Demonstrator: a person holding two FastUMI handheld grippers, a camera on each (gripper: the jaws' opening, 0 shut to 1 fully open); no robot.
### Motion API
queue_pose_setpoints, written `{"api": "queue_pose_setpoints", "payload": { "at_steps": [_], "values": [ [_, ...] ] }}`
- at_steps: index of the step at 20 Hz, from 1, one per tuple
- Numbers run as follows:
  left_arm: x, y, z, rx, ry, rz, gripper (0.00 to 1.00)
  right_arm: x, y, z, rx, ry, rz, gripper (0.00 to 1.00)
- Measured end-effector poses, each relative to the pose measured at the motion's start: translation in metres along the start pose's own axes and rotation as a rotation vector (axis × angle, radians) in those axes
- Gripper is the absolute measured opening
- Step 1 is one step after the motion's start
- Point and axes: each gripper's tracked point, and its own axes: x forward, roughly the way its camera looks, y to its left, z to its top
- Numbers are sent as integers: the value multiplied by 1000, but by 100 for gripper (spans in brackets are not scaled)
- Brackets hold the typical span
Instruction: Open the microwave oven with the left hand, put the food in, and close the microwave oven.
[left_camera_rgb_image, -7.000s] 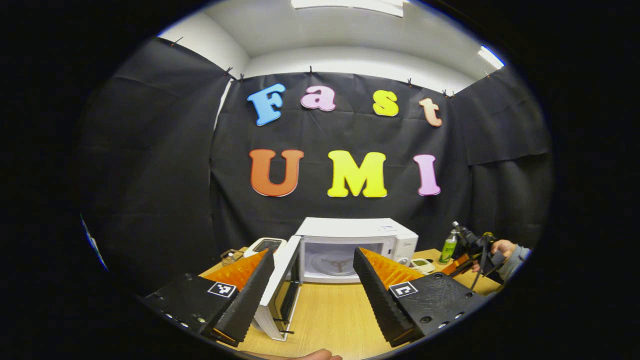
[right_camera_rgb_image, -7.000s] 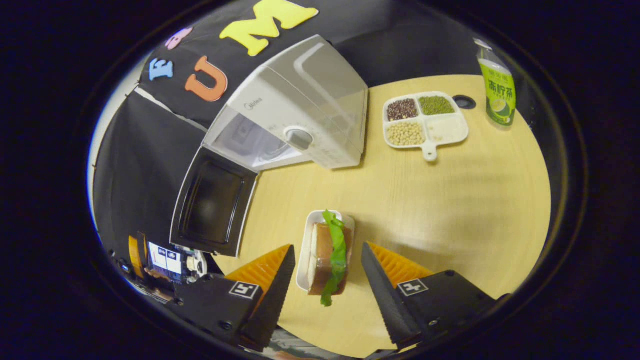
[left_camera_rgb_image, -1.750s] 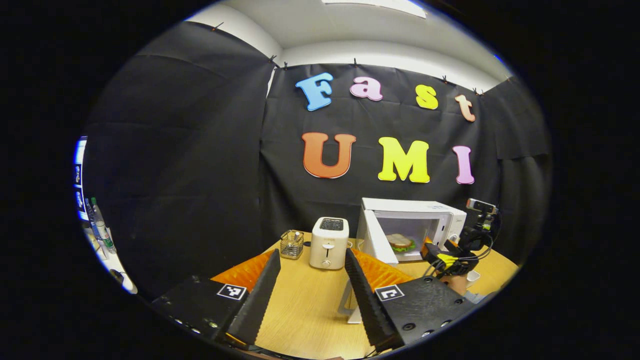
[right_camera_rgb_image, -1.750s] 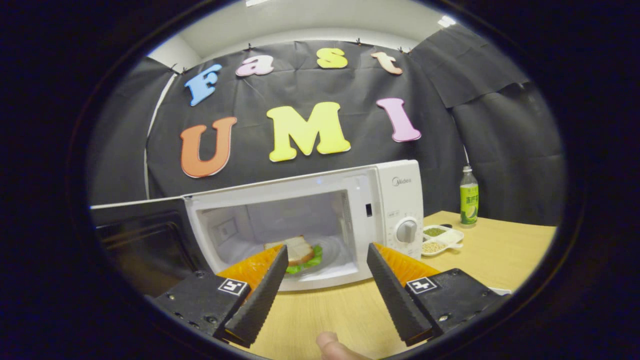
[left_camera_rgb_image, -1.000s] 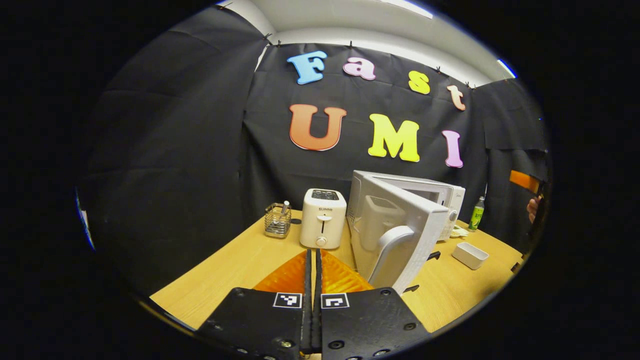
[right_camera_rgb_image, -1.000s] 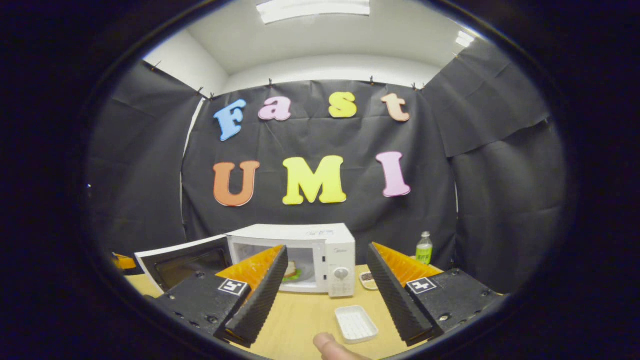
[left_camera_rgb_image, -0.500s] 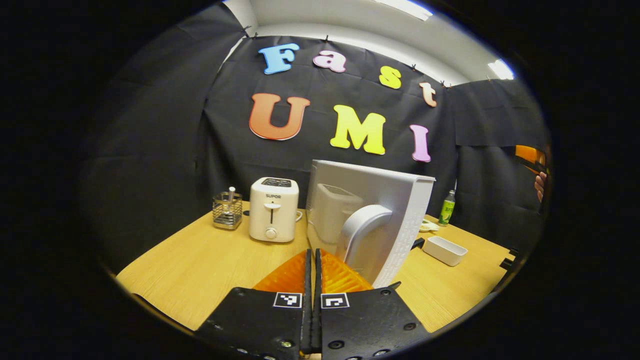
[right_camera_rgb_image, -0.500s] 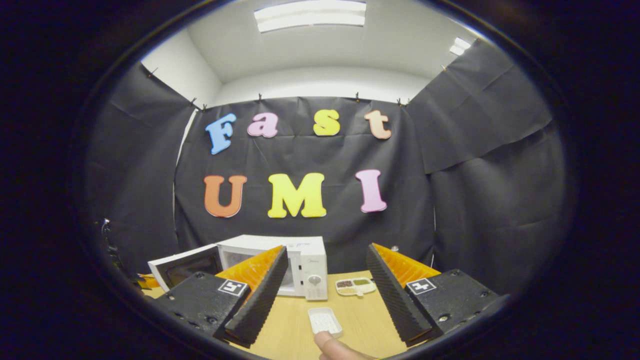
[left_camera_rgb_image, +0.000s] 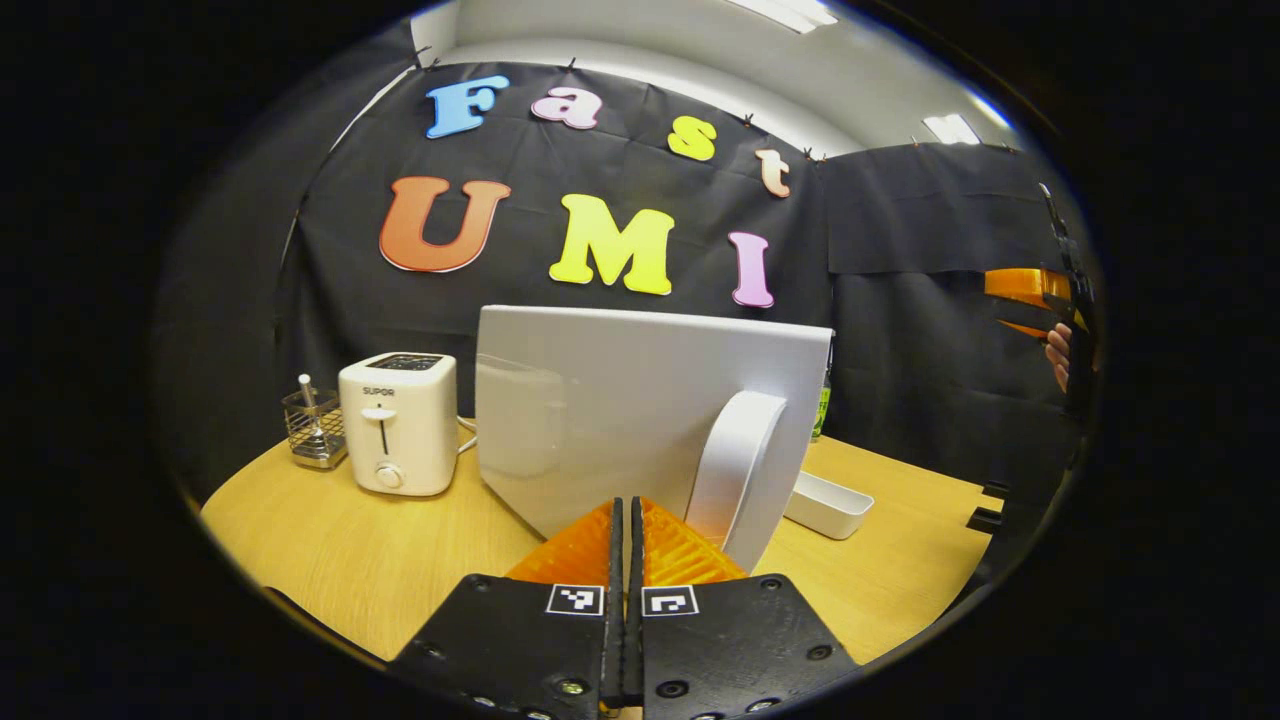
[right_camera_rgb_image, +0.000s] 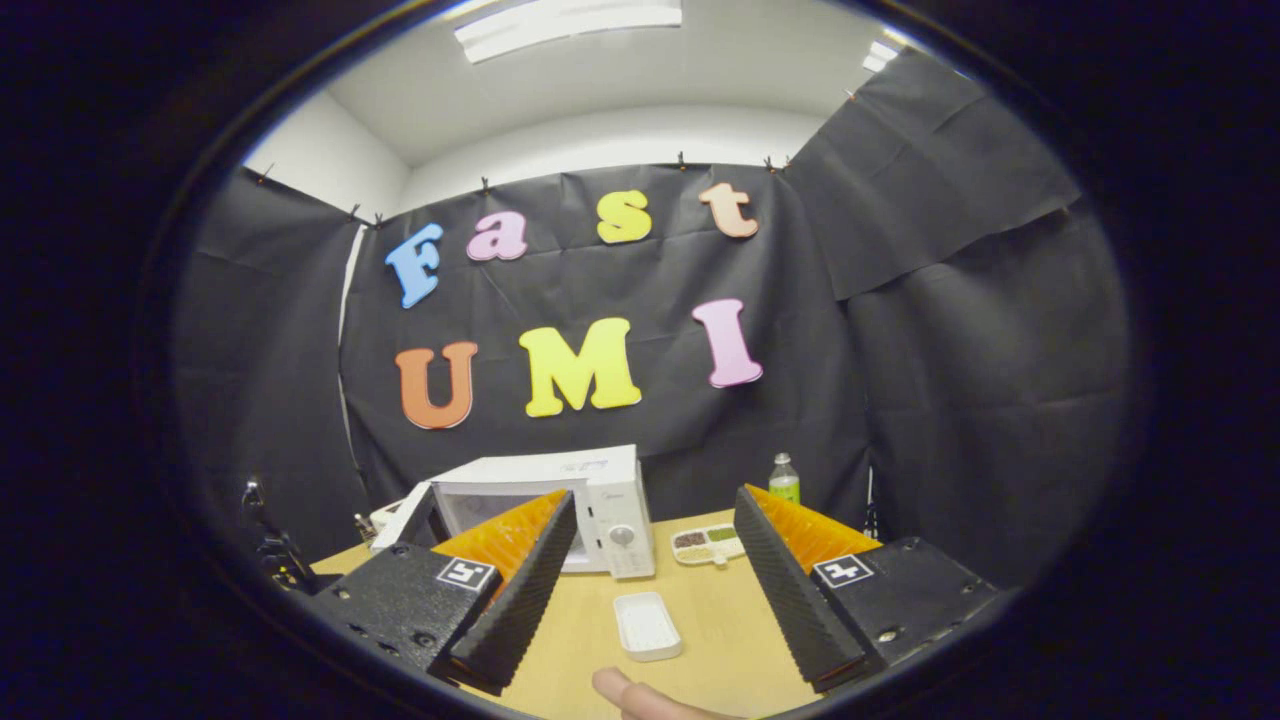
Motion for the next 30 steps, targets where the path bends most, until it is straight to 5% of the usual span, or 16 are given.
{"api": "queue_pose_setpoints", "payload": {
  "at_steps": [2, 5, 6, 9, 10, 11, 12, 15, 16, 18, 21, 22, 30],
  "values": [
    [17, -18, 3, 4, -3, -15, 0, -5, -3, 4, -28, -16, 12, 100],
    [45, -41, 6, 56, -14, -36, 0, -9, -16, 12, -60, -46, 10, 100],
    [57, -46, 8, 70, -16, -33, 0, -10, -22, 15, -70, -52, -1, 91],
    [95, -57, 8, 75, -3, -26, 0, -10, -35, 16, -82, -72, -17, 91],
    [108, -59, 7, 75, 8, -24, 0, -10, -38, 16, -80, -72, -18, 100],
    [118, -60, 7, 80, 3, -21, 0, -9, -41, 15, -80, -72, -15, 91],
    [127, -60, 8, 83, 6, -12, 0, -7, -43, 14, -82, -70, -12, 100],
    [149, -62, 12, 73, 5, 1, 0, -2, -49, 13, -92, -73, -5, 100],
    [156, -62, 12, 70, 7, 8, 0, -1, -51, 12, -93, -74, -3, 91],
    [170, -65, 14, 62, 9, 15, 0, 4, -56, 8, -96, -67, -2, 100],
    [189, -70, 18, 65, 13, 21, 0, 12, -67, 1, -92, -50, -11, 100],
    [194, -71, 20, 66, 10, 24, 0, 13, -70, -1, -90, -46, -15, 92],
    [247, -74, 22, 50, 26, 68, 0, 25, -91, -9, -79, -33, -38, 92]
  ]
}}
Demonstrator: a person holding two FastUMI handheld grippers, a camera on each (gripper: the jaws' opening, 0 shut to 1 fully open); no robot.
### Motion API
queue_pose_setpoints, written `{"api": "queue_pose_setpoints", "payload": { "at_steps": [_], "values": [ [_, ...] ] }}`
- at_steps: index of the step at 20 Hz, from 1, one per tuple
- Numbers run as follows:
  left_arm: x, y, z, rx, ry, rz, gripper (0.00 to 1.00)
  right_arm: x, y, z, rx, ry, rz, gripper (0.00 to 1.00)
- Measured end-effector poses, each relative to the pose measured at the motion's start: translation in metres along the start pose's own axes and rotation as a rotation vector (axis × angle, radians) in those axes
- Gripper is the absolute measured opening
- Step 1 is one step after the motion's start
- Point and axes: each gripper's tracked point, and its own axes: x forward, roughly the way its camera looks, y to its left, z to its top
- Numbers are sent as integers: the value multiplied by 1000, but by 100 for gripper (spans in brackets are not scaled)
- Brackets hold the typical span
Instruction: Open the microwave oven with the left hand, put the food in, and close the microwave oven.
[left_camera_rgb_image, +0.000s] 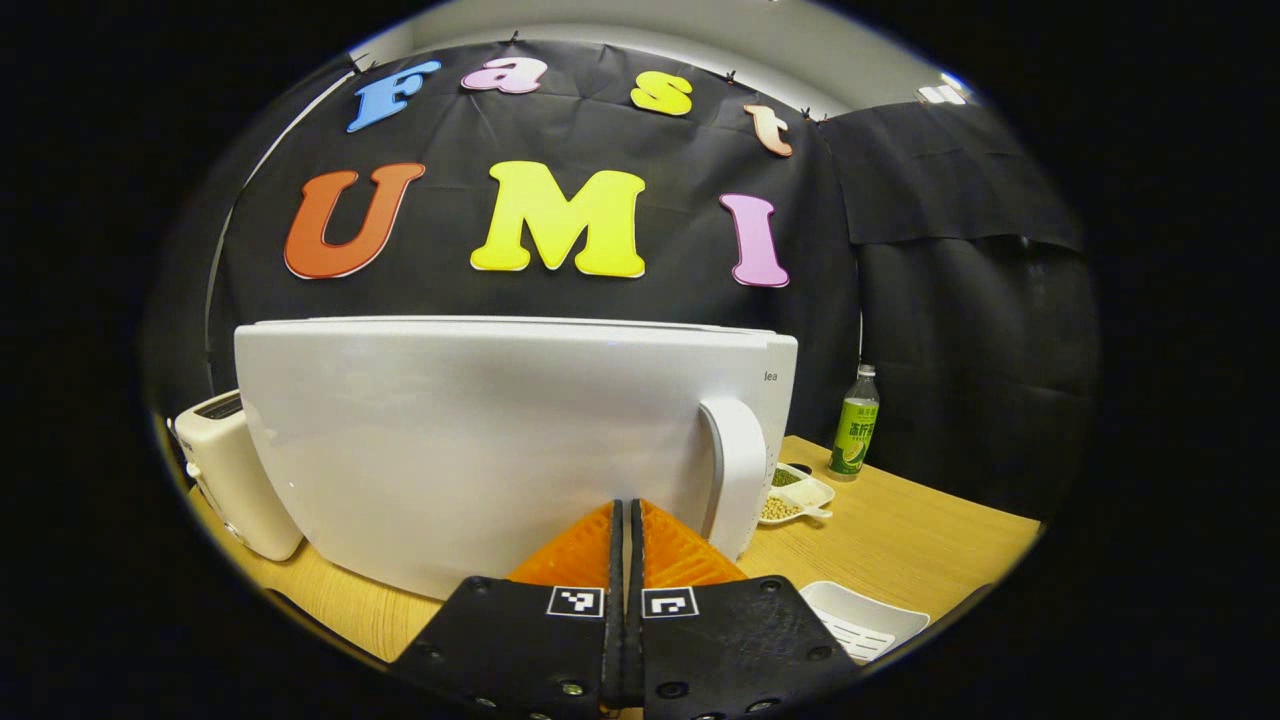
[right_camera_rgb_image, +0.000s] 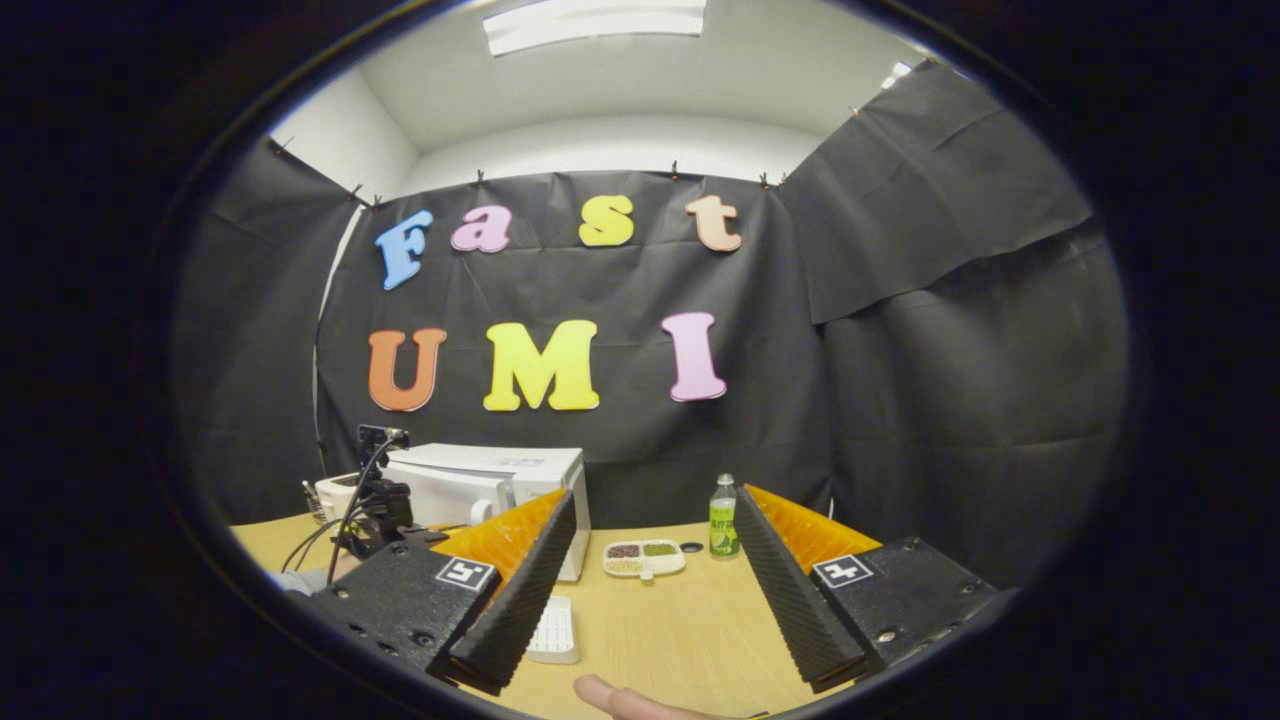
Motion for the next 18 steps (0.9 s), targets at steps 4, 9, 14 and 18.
{"api": "queue_pose_setpoints", "payload": {
  "at_steps": [4, 9, 14, 18],
  "values": [
    [27, 13, 1, 2, 8, 77, 0, 7, 3, -9, 4, 24, 16, 91],
    [32, 16, 3, 68, -14, 104, 0, 14, 3, -16, 13, 46, 14, 92],
    [31, 15, 3, 47, -10, 97, 0, 11, 13, -17, 37, 63, 24, 100],
    [22, 32, -7, 24, 63, 180, 5, 2, 12, -10, 4, 53, 16, 100]
  ]
}}
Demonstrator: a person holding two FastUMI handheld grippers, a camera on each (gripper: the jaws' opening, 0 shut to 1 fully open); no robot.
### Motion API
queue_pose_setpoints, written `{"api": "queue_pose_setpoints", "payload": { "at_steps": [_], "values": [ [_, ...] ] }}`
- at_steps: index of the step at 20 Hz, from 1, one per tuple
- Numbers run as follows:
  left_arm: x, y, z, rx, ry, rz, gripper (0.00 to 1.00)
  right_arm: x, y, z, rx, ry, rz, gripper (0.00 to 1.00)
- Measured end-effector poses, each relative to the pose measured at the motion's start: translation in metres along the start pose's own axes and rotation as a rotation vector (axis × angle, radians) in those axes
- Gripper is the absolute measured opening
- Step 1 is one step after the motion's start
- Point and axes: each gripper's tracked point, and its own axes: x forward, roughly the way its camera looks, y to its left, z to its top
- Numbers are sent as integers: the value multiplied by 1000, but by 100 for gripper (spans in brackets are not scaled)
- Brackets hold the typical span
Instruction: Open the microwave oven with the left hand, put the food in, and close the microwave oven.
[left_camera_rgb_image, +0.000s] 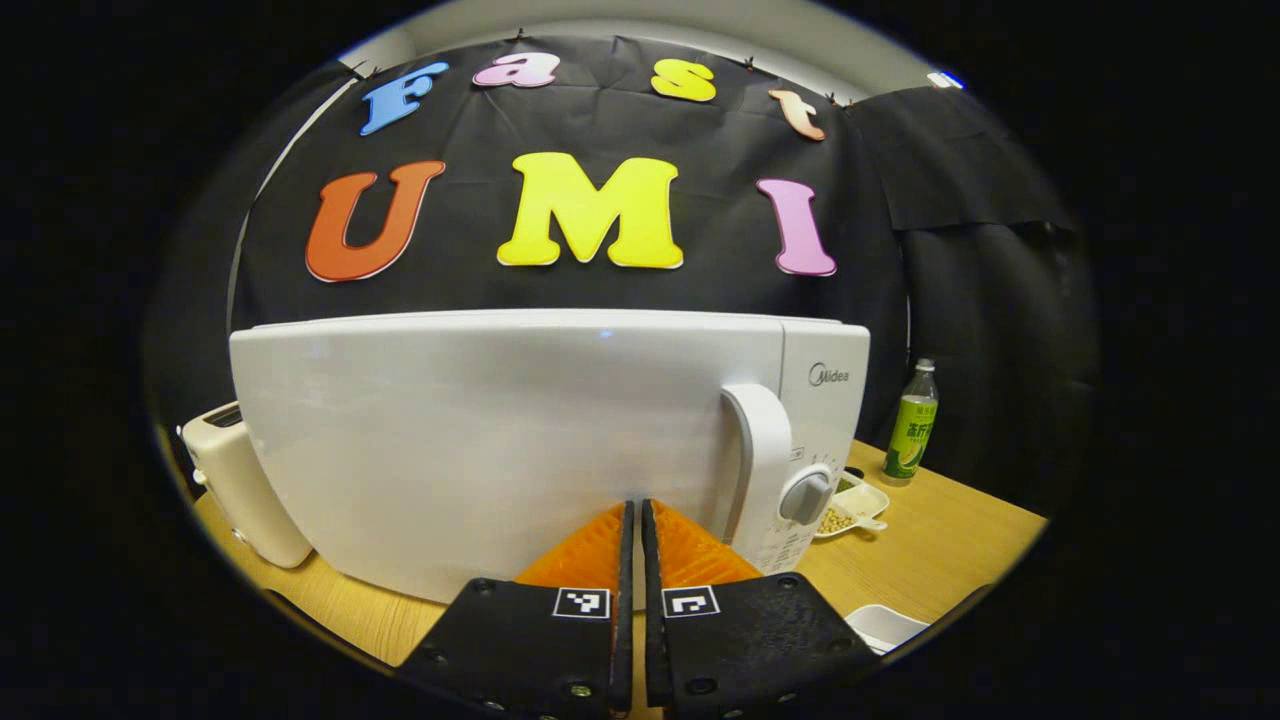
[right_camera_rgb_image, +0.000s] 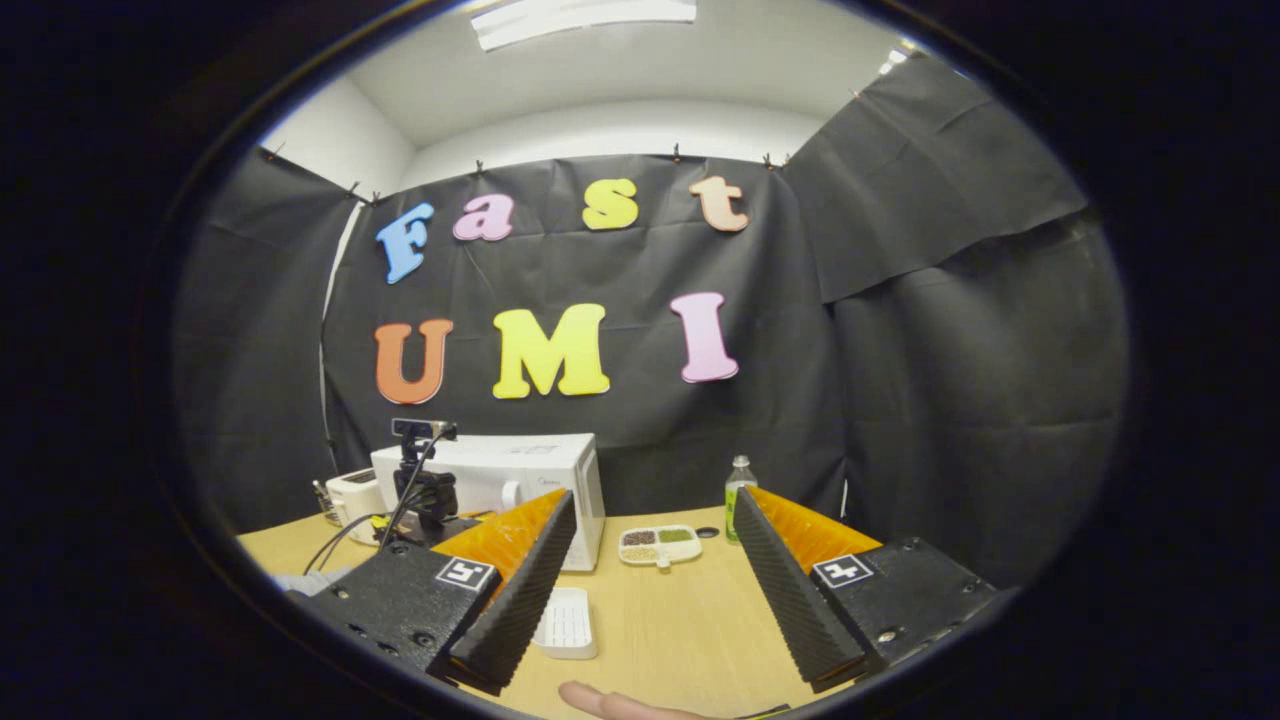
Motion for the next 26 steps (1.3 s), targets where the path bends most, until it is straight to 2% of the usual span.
{"api": "queue_pose_setpoints", "payload": {
  "at_steps": [1, 2, 3, 5, 6, 7, 8, 9, 10, 11, 12, 13, 18, 19, 20, 21, 22, 23, 24, 26],
  "values": [
    [-8, 5, -4, -4, 24, 30, 5, -1, -5, 1, -10, 2, -24, 91],
    [-16, 4, -2, -23, 29, 29, 10, -5, -8, 3, -20, -3, -40, 91],
    [-24, 0, 2, -52, 23, 11, 13, -9, -7, 6, -24, -6, -48, 100],
    [-50, 0, 11, -78, 26, 1, 19, -16, -10, 14, -19, -22, -77, 100],
    [-64, 4, 14, -73, 35, 24, 54, -21, -13, 19, -16, -34, -93, 91],
    [-76, 8, 16, -64, 47, 44, 48, -27, -12, 25, -12, -45, -95, 91],
    [-91, 6, 18, -52, 55, 45, 70, -32, -9, 27, -6, -51, -94, 92],
    [-109, 6, 26, -40, 51, 57, 80, -36, -7, 31, 2, -55, -93, 91],
    [-121, 3, 30, -33, 51, 61, 98, -40, -5, 34, 11, -59, -87, 91],
    [-136, 1, 34, -34, 54, 67, 98, -44, -2, 37, 17, -61, -77, 91],
    [-151, -1, 39, -35, 56, 69, 85, -48, 0, 39, 16, -65, -72, 92],
    [-166, -3, 48, -33, 46, 71, 96, -52, 0, 44, 11, -71, -75, 92],
    [-240, -1, 91, -17, -15, 103, 96, -72, 8, 64, -19, -116, -84, 91],
    [-255, -5, 99, -17, -22, 90, 96, -75, 9, 70, -25, -128, -87, 100],
    [-271, -7, 109, -13, -36, 82, 96, -80, 11, 74, -27, -140, -86, 91],
    [-286, -5, 122, -7, -59, 86, 96, -84, 14, 79, -23, -149, -80, 91],
    [-300, -3, 132, 0, -75, 90, 96, -88, 15, 82, -16, -157, -73, 100],
    [-315, -1, 142, 10, -89, 103, 96, -92, 17, 86, -8, -163, -68, 100],
    [-328, 2, 149, 15, -100, 113, 96, -95, 17, 90, -1, -169, -64, 91],
    [-353, 6, 161, 14, -133, 128, 96, -101, 12, 97, 16, -176, -81, 91]
  ]
}}
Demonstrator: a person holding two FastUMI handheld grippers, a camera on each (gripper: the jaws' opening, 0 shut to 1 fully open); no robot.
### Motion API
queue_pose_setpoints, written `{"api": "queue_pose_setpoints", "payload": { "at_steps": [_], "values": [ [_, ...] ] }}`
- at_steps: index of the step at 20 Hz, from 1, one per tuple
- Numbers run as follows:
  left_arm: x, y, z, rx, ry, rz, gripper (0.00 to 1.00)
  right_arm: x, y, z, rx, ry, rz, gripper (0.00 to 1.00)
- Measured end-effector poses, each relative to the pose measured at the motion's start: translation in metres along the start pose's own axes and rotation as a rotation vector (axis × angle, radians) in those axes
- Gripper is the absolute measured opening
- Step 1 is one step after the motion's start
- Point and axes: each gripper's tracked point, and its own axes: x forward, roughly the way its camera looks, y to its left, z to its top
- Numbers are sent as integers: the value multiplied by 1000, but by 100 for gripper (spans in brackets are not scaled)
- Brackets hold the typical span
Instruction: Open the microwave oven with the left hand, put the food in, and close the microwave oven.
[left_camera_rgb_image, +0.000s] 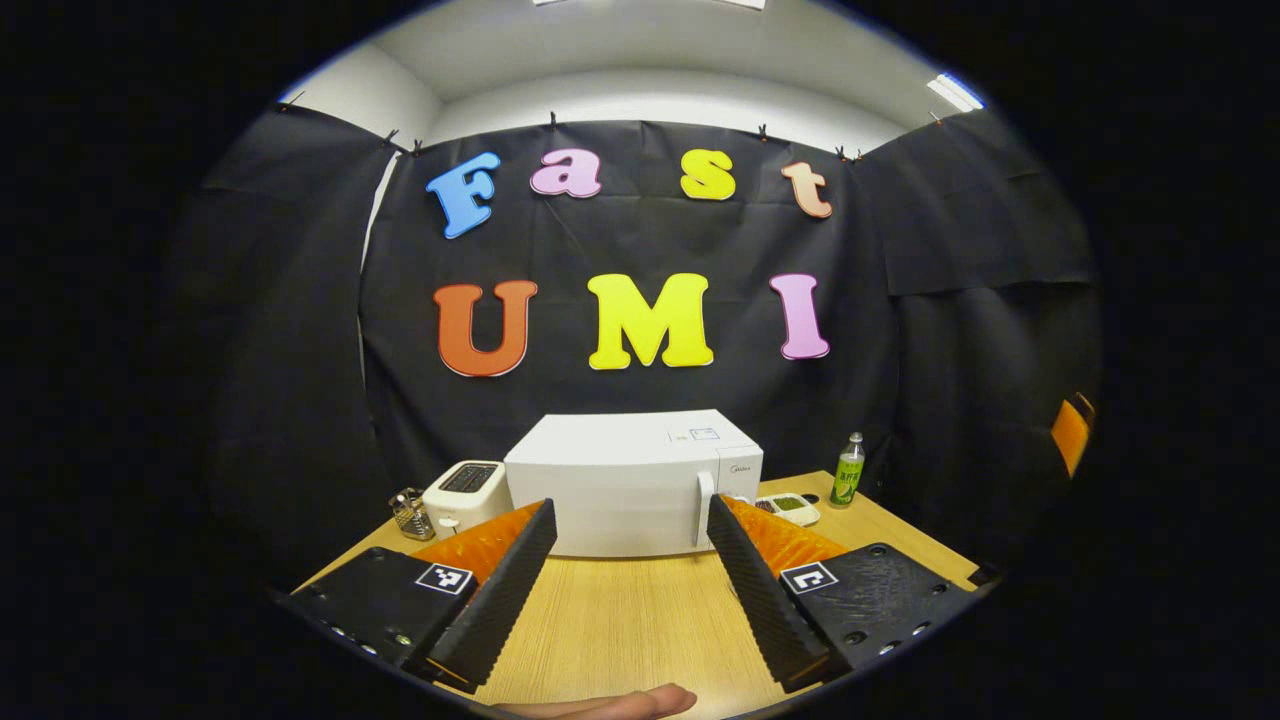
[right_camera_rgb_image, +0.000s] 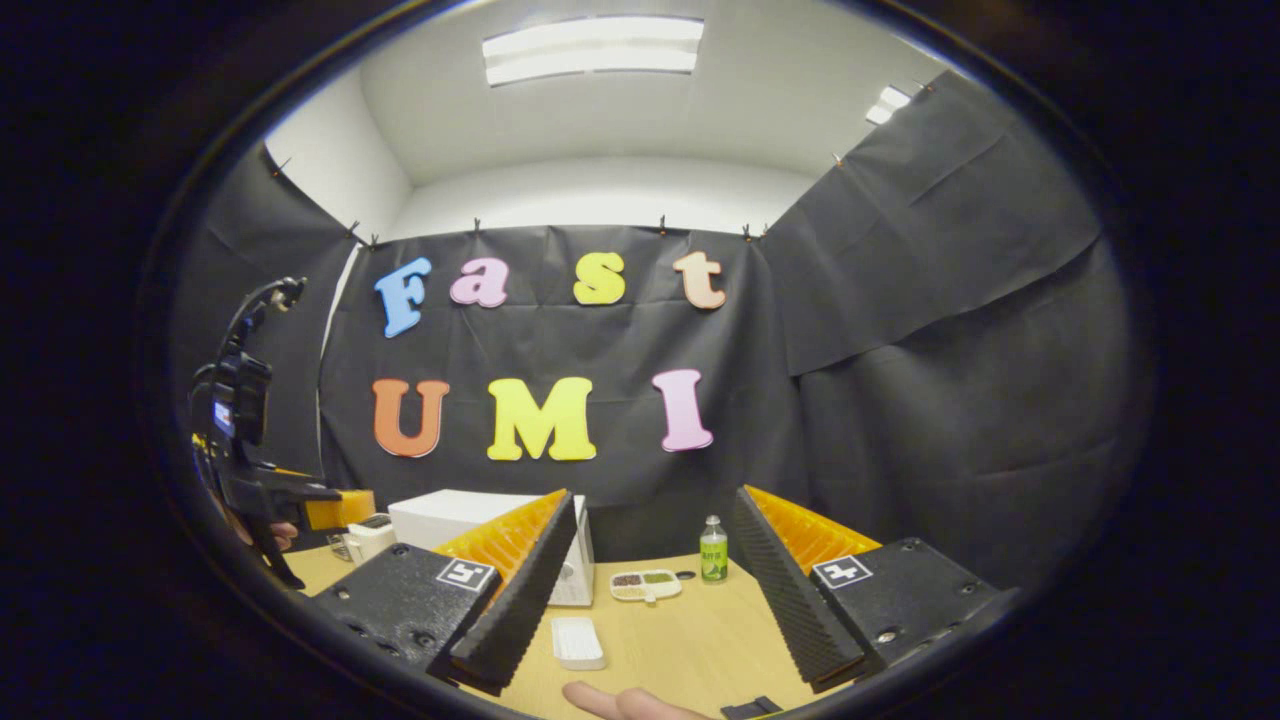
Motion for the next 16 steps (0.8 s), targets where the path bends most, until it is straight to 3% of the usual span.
{"api": "queue_pose_setpoints", "payload": {
  "at_steps": [1, 3, 4, 5, 6, 7, 11, 12, 13, 14, 15, 16],
  "values": [
    [-11, 5, 4, -6, -13, 6, 96, -2, -1, 4, 1, -5, -5, 100],
    [-36, 16, 7, -16, -41, 25, 96, -5, -1, 8, -10, -8, -8, 100],
    [-46, 21, 9, -13, -63, 33, 96, -7, -1, 9, -15, -9, -9, 91],
    [-57, 26, 10, -9, -83, 46, 96, -9, 0, 11, -17, -12, -5, 100],
    [-68, 27, 5, -4, -90, 47, 96, -10, 2, 12, -18, -12, 4, 100],
    [-77, 26, -3, -7, -90, 42, 96, -10, 4, 12, -20, -9, 16, 91],
    [-100, 32, -14, -36, -106, 27, 96, -8, 5, 4, -42, 18, 44, 91],
    [-101, 35, -16, -35, -107, 37, 96, -9, 7, 2, -48, 23, 48, 100],
    [-103, 37, -18, -36, -100, 45, 96, -9, 9, 3, -50, 20, 54, 100],
    [-104, 36, -20, -40, -94, 41, 96, -8, 10, 8, -38, 0, 56, 92],
    [-103, 36, -20, -47, -100, 39, 96, -8, 10, 11, -32, -13, 49, 100],
    [-102, 36, -19, -48, -107, 38, 96, -8, 7, 8, -34, -13, 39, 91]
  ]
}}
